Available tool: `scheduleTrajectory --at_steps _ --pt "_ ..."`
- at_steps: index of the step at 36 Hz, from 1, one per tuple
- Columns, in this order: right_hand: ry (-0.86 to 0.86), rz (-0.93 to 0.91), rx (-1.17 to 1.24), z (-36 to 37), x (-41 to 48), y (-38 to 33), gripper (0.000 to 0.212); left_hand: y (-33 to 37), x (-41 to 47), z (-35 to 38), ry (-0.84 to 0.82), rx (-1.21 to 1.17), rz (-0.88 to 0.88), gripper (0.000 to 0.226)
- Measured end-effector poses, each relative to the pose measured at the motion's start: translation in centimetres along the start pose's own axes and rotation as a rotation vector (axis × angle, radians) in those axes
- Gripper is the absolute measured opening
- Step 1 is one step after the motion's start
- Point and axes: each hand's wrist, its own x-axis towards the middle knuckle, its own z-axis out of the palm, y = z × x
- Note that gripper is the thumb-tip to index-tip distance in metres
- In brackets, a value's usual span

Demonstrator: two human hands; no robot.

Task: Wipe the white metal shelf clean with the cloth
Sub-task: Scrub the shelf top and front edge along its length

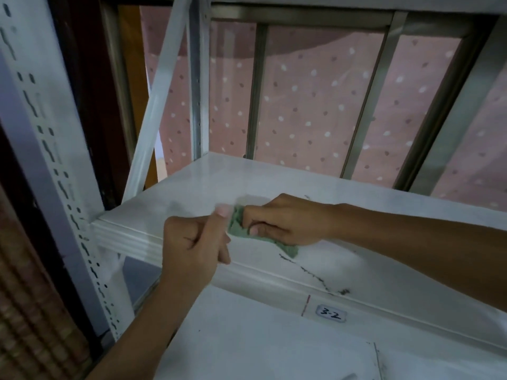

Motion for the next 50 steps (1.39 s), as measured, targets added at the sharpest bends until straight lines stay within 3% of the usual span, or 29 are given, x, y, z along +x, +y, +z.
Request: scheduleTrajectory --at_steps 5,14,19,27,32,35,36,39,41,50 --pt "-0.01 -0.073 -0.144 -0.3 0.5 -0.3 0.014 0.6 0.8 -0.2 0.082 -0.163 -0.153 0.068" --pt "0.002 -0.258 -0.483 0.2 4.9 5.1 0.048 0.8 0.7 0.3 0.05 -0.126 -0.11 0.067" --pt "-0.019 -0.298 -0.647 -0.1 6.7 8.3 0.047 0.5 0.5 -0.1 0.048 -0.097 -0.117 0.071" --pt "-0.225 0.037 -0.614 -1.3 6.4 12.2 0.045 0.2 0.4 -0.3 0.012 -0.101 -0.128 0.07" --pt "-0.176 0.346 -0.428 -1.5 5.1 14.3 0.07 0.1 0.5 -0.3 -0.002 -0.103 -0.108 0.071" --pt "-0.172 0.442 -0.36 -1.4 3.0 16.4 0.105 0.2 0.6 -0.2 -0.012 -0.101 -0.095 0.072" --pt "-0.177 0.452 -0.34 -1.4 2.2 16.7 0.102 0.2 0.6 -0.2 -0.016 -0.102 -0.089 0.073" --pt "-0.211 0.393 -0.437 -1.6 0.1 16.7 0.045 0.3 0.6 -0.1 -0.031 -0.105 -0.077 0.078" --pt "-0.157 0.36 -0.406 -1.5 -0.8 16.3 0.025 0.3 0.6 -0.1 -0.029 -0.087 -0.081 0.076" --pt "-0.013 0.346 -0.216 -0.9 -3.1 8.0 0.013 0.6 0.3 0.1 -0.047 0.09 -0.09 0.059"
